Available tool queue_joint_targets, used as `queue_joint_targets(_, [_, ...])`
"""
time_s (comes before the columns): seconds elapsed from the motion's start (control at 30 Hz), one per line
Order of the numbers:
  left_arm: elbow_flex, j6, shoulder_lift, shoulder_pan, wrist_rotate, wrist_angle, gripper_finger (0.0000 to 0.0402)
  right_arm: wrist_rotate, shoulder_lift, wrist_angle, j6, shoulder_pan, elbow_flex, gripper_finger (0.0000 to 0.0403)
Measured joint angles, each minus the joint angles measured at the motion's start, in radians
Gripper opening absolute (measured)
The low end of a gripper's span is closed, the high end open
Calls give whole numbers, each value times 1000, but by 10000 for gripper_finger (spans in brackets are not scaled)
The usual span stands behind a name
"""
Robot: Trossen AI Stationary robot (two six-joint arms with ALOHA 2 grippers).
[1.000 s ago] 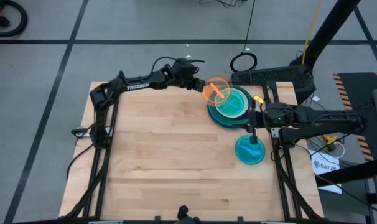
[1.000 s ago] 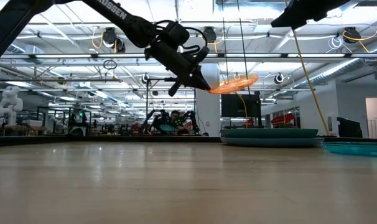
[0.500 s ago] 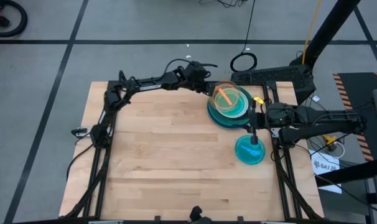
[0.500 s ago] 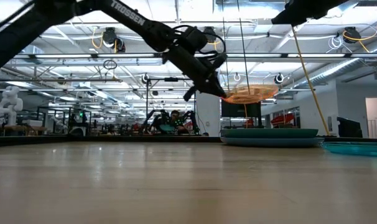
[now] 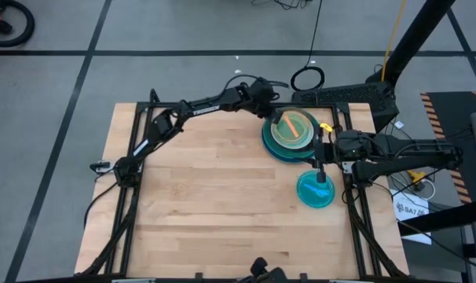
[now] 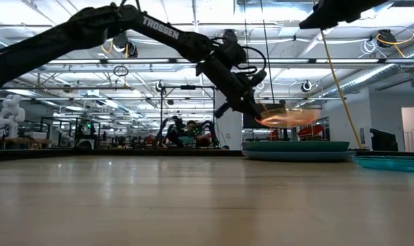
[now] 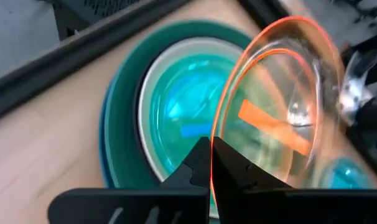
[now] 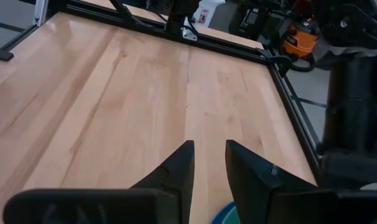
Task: Stack plastic plates
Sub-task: Stack the orange plate on top of the light blue plate
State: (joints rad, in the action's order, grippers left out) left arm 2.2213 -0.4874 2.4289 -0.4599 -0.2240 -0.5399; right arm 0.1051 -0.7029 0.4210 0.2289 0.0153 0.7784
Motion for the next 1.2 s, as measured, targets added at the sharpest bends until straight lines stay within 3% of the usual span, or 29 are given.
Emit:
queue_joint_targets(0.93, [10,-19,20,-3,67,-70,5,0,0,18,0,0,-1,84])
queue_joint_targets(1.2, [10,-8,20,-3,67,-70,72,0,0,19,0,0,-1,84])
